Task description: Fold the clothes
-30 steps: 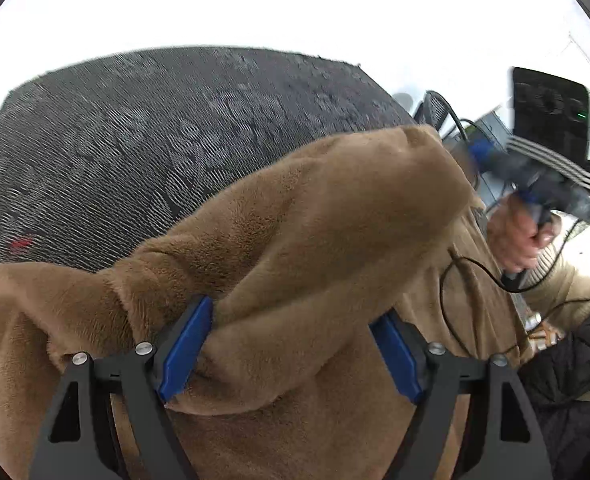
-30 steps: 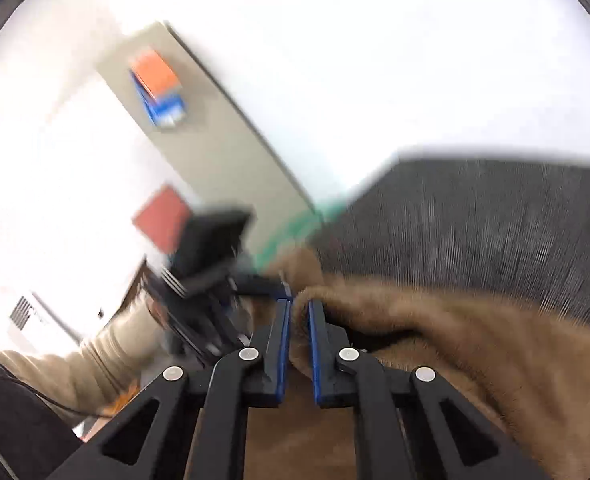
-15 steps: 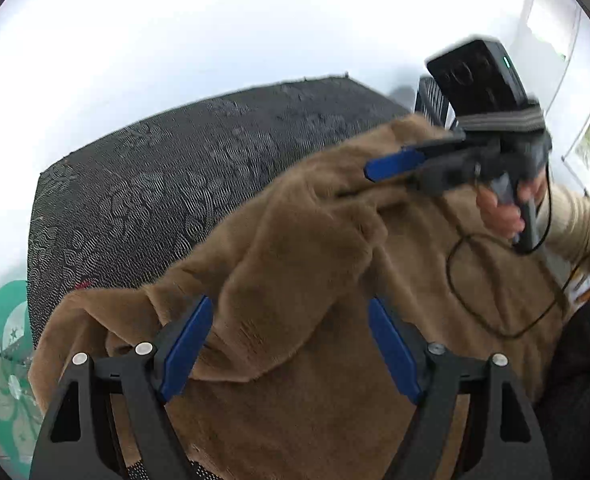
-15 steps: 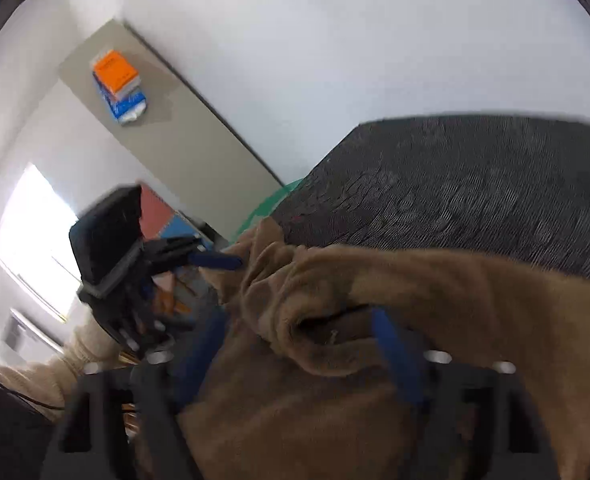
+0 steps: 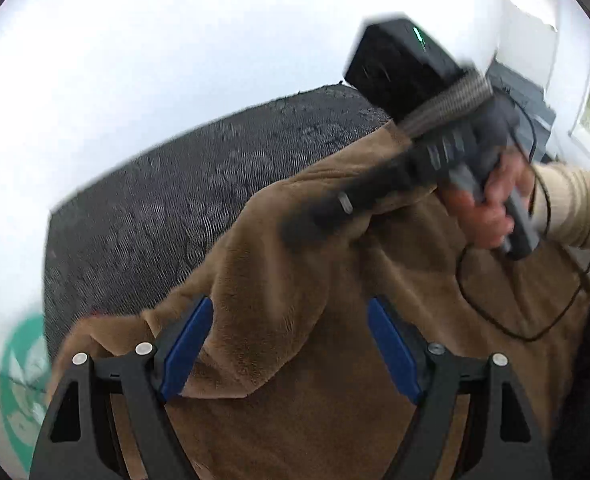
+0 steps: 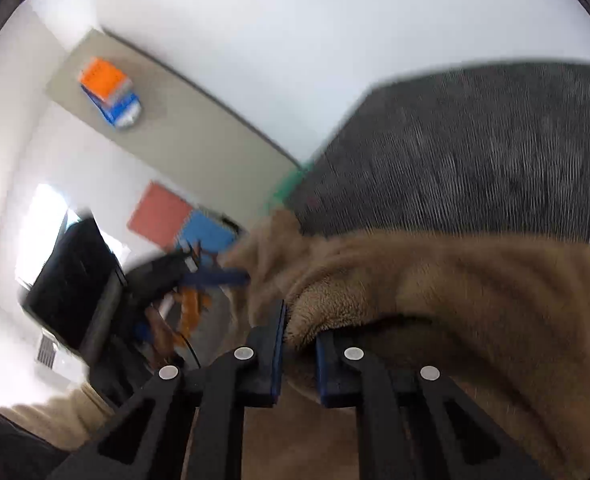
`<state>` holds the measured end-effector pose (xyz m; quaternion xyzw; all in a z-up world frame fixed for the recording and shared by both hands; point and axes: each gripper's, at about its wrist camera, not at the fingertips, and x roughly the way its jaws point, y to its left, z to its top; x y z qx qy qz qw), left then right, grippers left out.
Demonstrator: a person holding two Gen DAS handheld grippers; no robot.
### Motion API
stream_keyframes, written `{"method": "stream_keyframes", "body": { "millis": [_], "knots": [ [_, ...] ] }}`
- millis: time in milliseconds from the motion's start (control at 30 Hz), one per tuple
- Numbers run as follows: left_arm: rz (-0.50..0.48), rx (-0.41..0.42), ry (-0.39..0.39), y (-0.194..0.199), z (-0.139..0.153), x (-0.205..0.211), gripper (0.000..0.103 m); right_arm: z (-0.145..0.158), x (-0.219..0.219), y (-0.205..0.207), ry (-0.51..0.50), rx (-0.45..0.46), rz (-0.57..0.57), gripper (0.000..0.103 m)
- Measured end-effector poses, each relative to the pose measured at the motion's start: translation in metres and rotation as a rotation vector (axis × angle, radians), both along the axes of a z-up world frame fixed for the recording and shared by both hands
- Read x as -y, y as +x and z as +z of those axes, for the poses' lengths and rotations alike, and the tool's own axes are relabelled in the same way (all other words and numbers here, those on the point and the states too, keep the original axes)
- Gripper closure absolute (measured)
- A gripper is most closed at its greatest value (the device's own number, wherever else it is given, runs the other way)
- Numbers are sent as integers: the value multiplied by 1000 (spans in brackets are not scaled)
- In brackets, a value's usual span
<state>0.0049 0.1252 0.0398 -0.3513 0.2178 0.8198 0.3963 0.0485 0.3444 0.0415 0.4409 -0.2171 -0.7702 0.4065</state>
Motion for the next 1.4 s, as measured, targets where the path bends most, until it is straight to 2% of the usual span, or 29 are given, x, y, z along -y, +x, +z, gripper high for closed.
{"method": "stream_keyframes", "body": {
  "millis": [67,200,300,333,367,433,467,500,533,600,633,700,733,767,1033,1100,1133,1200,1300,1333,1367,1400],
  "knots": [
    [-16,-89,-22,7,2,-8,20,13,-2,-2,-28,-37,-17,89],
    [-9,-209,-47,10,5,-24,20,28,-6,-6,-67,-91,-47,89],
    [44,-282,-76,3,5,-28,20,34,-10,-2,-88,-106,-53,89],
    [108,-287,-84,-1,5,-28,20,36,-12,-1,-96,-111,-55,89],
    [129,-270,-76,-5,5,-27,21,37,-14,0,-91,-114,-61,89],
    [138,-226,-54,-14,3,-26,41,39,-21,1,-71,-120,-79,89],
    [158,-209,-60,-19,2,-25,66,40,-24,2,-61,-124,-88,89],
    [183,-193,-72,-25,1,-25,82,40,-28,3,-50,-127,-96,89],
    [206,-184,-68,-30,1,-22,87,41,-31,3,-40,-130,-105,89],
    [250,-168,-49,-40,4,-17,90,43,-37,5,-20,-136,-122,88],
    [288,-164,-46,-44,6,-14,90,44,-41,6,-10,-139,-131,83],
    [322,-165,-27,-51,10,-8,90,45,-52,19,76,-191,-158,54],
    [334,-167,-19,-56,11,-7,90,45,-53,30,146,-231,-157,23],
    [345,-170,-11,-60,13,-6,90,44,-55,41,215,-271,-157,16],
    [411,-116,66,-84,18,3,90,40,-69,128,775,-584,-144,17],
    [424,-110,77,-78,20,3,90,38,-72,150,916,-661,-138,18],
    [428,-105,83,-75,23,5,90,32,-70,153,960,-670,-121,20],
    [435,-100,89,-75,28,6,90,19,-66,145,990,-655,-93,25],
    [436,-103,90,-76,32,7,90,3,-65,122,979,-618,-77,32],
    [434,-104,91,-78,32,5,90,-2,-64,112,969,-590,-74,43],
    [436,-104,92,-78,32,6,90,-6,-63,102,960,-558,-69,59],
    [439,-105,94,-79,33,7,90,-11,-63,92,951,-527,-65,69]
  ]
}}
